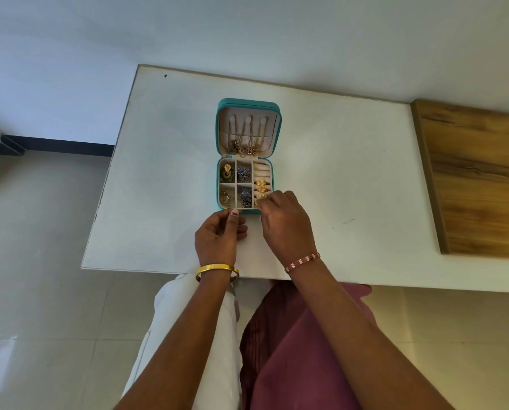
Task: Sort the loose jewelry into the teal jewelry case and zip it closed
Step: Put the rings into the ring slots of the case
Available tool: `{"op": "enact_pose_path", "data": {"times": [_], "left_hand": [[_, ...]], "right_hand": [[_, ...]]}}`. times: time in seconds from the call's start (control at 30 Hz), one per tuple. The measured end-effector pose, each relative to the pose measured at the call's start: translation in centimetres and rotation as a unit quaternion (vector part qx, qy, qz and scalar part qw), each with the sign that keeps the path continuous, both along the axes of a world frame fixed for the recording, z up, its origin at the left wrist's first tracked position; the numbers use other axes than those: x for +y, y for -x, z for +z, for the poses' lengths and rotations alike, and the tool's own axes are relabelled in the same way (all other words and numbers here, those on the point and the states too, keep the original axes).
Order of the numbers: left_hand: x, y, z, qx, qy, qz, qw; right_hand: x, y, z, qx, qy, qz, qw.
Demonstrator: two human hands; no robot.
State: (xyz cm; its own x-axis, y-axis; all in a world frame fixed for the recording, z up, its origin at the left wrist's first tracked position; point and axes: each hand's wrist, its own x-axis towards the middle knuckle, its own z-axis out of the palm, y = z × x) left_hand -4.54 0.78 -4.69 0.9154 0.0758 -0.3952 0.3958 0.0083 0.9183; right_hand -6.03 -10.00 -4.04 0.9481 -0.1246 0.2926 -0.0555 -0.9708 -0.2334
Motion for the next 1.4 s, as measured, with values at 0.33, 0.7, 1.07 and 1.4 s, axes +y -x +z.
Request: {"op": "enact_pose_path", "data": {"times": [0.33, 0.7, 1.07, 1.4], "left_hand": [[0.1, 0.0, 0.1, 0.009, 0.001, 0.023, 1.000], [0.7, -0.6, 0.1, -0.008, -0.075, 0.118, 0.990], [0.6, -0.3, 0.3, -0.030, -0.139, 0.028, 0.989], [-0.3, 0.6, 0.5, -0.064, -0.147, -0.086, 0.983]], "right_hand": [[0.1, 0.8, 0.1, 0.000, -0.232, -0.092, 0.968], [0.5, -0.9, -0.7, 0.001, -0.458, -0.271, 0.847], [-0.6, 0.2, -0.6, 0.010, -0.479, -0.268, 0.836], [-3.0, 2.5, -1.1, -0.018, -0.481, -0.297, 0.825]]}}
